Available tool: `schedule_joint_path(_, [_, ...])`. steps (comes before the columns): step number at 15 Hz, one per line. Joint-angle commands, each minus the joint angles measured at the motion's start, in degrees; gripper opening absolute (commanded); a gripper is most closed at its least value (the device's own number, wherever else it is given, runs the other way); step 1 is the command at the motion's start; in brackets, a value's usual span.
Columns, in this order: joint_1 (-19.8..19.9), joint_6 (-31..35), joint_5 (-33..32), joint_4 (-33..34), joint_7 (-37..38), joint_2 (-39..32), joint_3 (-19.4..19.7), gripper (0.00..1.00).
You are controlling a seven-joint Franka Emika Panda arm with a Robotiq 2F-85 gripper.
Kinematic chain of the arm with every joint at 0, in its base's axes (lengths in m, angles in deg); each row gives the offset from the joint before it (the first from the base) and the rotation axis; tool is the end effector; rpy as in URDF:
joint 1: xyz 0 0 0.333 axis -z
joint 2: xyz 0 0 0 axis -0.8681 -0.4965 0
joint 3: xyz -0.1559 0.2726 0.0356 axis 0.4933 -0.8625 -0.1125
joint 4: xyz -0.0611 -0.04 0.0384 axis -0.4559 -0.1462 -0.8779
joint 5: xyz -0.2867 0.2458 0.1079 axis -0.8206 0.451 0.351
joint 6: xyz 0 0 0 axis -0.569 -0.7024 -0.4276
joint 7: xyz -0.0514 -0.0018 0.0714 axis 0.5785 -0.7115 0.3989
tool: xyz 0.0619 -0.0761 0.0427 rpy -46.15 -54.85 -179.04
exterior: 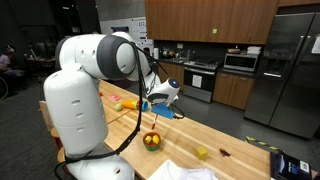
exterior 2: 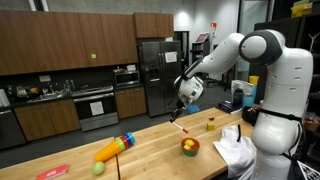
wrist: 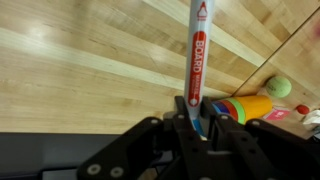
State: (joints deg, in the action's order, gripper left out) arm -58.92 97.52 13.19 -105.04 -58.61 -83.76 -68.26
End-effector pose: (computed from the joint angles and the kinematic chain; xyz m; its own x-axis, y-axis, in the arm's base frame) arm 0.4948 0.0302 0.3157 0.8847 0.2118 0.4152 0.3759 -0.8510 -0.3667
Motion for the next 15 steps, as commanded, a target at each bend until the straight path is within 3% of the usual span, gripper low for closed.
schedule_joint_path(1, [-0.9,-1.4,1.2,-0.9,-0.6,-1.4,2.0,0.05])
schedule_joint_path(9, [-1.1,-1.1,3.7,-3.0,-3.6,-5.7,1.5,0.05])
schedule_joint_path(12, [-1.5,2.4,7.0,-4.3,-7.5,-5.5,1.1,0.05])
schedule_joint_path(15, [-1.5,9.5,13.2,-5.6,-16.6,-4.6,-0.5,0.05])
